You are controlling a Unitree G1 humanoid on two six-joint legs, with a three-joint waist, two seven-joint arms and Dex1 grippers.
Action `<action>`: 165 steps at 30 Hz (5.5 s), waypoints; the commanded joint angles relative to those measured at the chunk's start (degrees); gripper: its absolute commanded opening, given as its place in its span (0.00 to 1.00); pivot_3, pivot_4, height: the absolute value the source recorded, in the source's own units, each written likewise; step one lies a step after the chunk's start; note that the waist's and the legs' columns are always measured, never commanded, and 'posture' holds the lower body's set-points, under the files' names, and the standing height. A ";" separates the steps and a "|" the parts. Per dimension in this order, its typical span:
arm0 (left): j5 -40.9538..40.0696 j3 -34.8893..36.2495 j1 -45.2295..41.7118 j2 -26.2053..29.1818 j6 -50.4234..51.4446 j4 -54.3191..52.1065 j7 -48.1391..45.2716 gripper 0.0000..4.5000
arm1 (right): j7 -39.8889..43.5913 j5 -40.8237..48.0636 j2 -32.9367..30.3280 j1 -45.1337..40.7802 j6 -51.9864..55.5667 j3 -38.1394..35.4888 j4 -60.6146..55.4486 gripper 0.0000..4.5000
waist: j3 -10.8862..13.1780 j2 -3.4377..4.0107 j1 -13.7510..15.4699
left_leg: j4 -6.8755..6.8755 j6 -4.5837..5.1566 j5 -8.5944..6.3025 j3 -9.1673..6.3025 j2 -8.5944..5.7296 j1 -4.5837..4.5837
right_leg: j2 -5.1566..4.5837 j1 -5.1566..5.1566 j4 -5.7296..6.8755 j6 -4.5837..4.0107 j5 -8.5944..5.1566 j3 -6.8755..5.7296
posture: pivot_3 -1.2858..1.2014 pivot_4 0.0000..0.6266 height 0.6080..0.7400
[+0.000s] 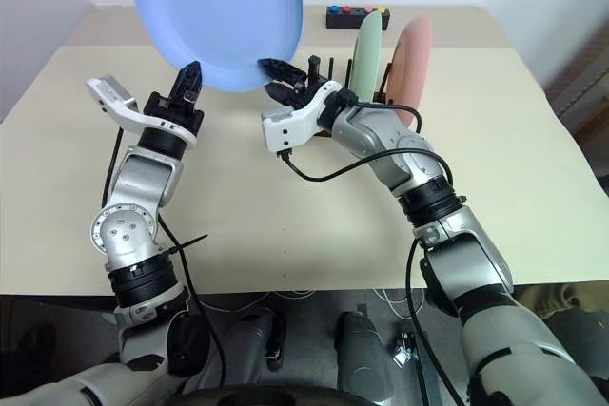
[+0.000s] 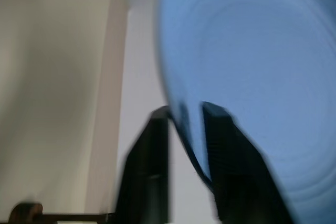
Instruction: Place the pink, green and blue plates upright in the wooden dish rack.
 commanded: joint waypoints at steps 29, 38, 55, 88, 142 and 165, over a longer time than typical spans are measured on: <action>11.44 -12.61 10.40 39.42 0.83 -0.22 -40.59 0.76 | 22.91 97.03 6.60 -8.84 59.44 -36.89 -16.91 0.00 | 0.07 0.28 -1.17 | -0.17 0.33 -0.19 -0.02 0.13 0.09 | 0.07 -0.01 0.03 -0.07 0.01 0.01 | 0.52 0.24 0.96; 8.55 -8.88 9.29 43.19 3.99 -0.75 -46.02 0.99 | 17.31 97.11 5.93 -5.17 68.80 -35.88 -15.87 0.00 | 0.10 0.33 -1.14 | -0.18 0.36 -0.21 0.01 0.12 0.08 | 0.05 -0.07 0.04 -0.07 0.01 0.02 | 0.52 0.24 0.96; 7.37 -5.28 16.24 43.77 2.12 -10.11 -48.45 0.99 | 17.41 95.18 6.55 -4.94 68.43 -38.00 -4.98 0.00 | 0.12 0.35 -1.15 | -0.19 0.38 -0.22 0.04 0.11 0.08 | 0.03 -0.07 0.03 -0.07 0.01 0.04 | 0.52 0.24 0.96; 8.47 -6.26 16.69 43.04 1.58 -10.04 -46.98 0.99 | 15.64 92.68 9.82 -6.45 69.95 -40.14 -2.56 0.00 | 0.12 0.37 -1.14 | -0.20 0.39 -0.23 0.04 0.11 0.08 | 0.04 -0.06 0.01 -0.07 0.01 0.03 | 0.52 0.24 0.96; 9.79 -7.48 15.35 42.25 1.18 -9.57 -46.66 1.00 | 21.01 82.64 8.48 -0.61 62.06 -30.89 -7.11 0.99 | 0.15 0.41 -1.17 | -0.20 0.39 -0.23 0.04 0.12 0.08 | 0.04 -0.08 0.01 -0.07 0.01 0.03 | 0.52 0.24 0.96; 13.13 -10.73 6.18 44.07 0.78 -1.15 -53.92 1.00 | 29.82 79.52 1.03 2.48 47.33 -33.27 -17.11 0.99 | 0.15 0.41 -0.99 | -0.20 0.41 -0.24 0.05 0.10 0.08 | 0.04 -0.04 -0.05 -0.05 0.00 0.02 | 0.52 0.24 0.96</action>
